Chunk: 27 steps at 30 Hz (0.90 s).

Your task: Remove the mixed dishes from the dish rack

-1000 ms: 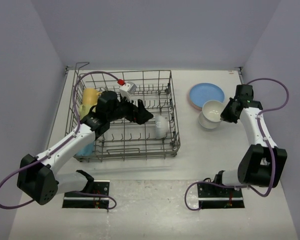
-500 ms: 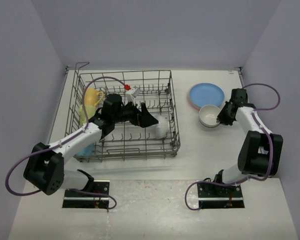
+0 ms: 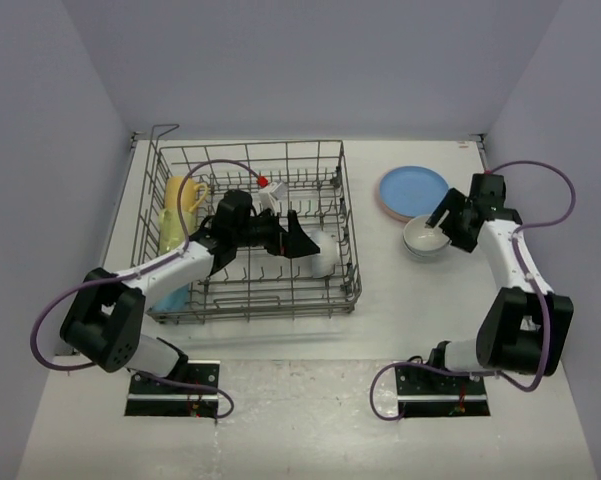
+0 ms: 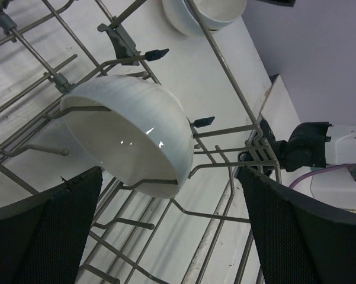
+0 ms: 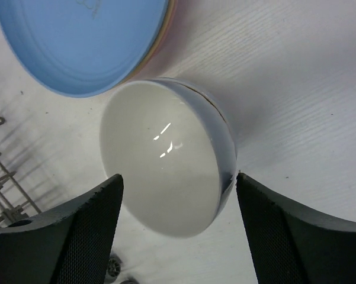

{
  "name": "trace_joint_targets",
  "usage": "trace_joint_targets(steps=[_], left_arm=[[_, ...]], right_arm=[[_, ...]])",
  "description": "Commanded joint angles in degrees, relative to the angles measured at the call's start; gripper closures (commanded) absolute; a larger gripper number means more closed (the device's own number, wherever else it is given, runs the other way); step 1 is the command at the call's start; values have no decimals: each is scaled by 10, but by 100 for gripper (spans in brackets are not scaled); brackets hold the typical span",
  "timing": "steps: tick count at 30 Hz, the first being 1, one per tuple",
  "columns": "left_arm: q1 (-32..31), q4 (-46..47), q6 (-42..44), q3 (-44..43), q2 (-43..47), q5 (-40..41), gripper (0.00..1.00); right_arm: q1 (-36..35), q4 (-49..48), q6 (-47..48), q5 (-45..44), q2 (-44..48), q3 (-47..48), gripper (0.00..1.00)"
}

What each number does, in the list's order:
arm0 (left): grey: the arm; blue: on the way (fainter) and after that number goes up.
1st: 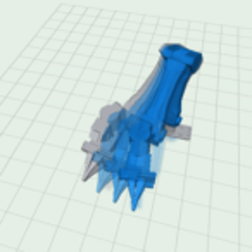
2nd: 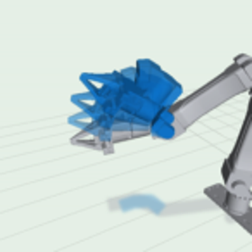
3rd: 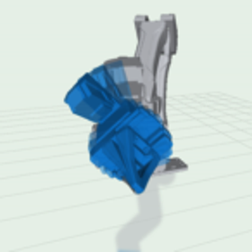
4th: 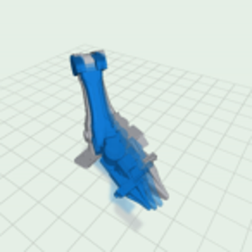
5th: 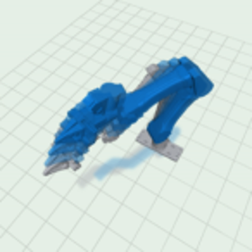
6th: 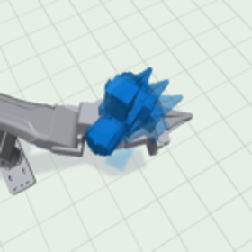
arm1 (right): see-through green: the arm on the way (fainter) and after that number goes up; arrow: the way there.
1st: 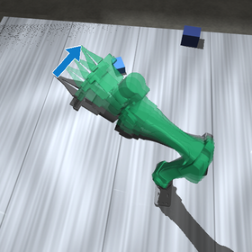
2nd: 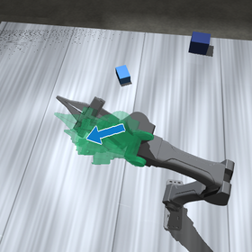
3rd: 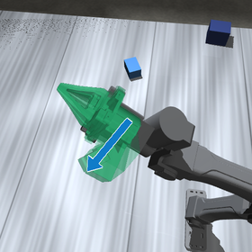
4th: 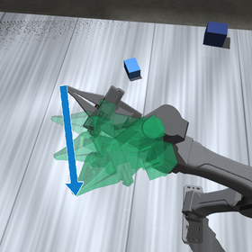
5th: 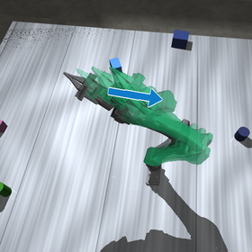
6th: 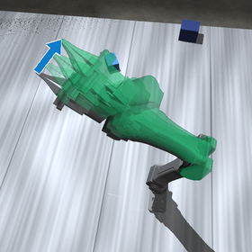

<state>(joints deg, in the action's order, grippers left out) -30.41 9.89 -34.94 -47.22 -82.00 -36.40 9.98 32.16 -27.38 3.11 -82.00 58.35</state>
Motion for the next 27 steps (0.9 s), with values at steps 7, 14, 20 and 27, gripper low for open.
trace_joint_targets(steps=[7,14,20,27], left_arm=[[-5,61,-21,-14,-42,-44,0],[-12,111,-47,-18,-87,-65,0],[-24,162,-72,-17,-103,-71,0],[-33,177,-83,-28,-129,-58,20]], right_arm=[[-60,58,-19,-39,136,58,19],[-255,9,-35,24,112,74,19],[-367,-5,-70,-7,-3,129,23],[-407,-21,-133,-42,-84,157,64]])
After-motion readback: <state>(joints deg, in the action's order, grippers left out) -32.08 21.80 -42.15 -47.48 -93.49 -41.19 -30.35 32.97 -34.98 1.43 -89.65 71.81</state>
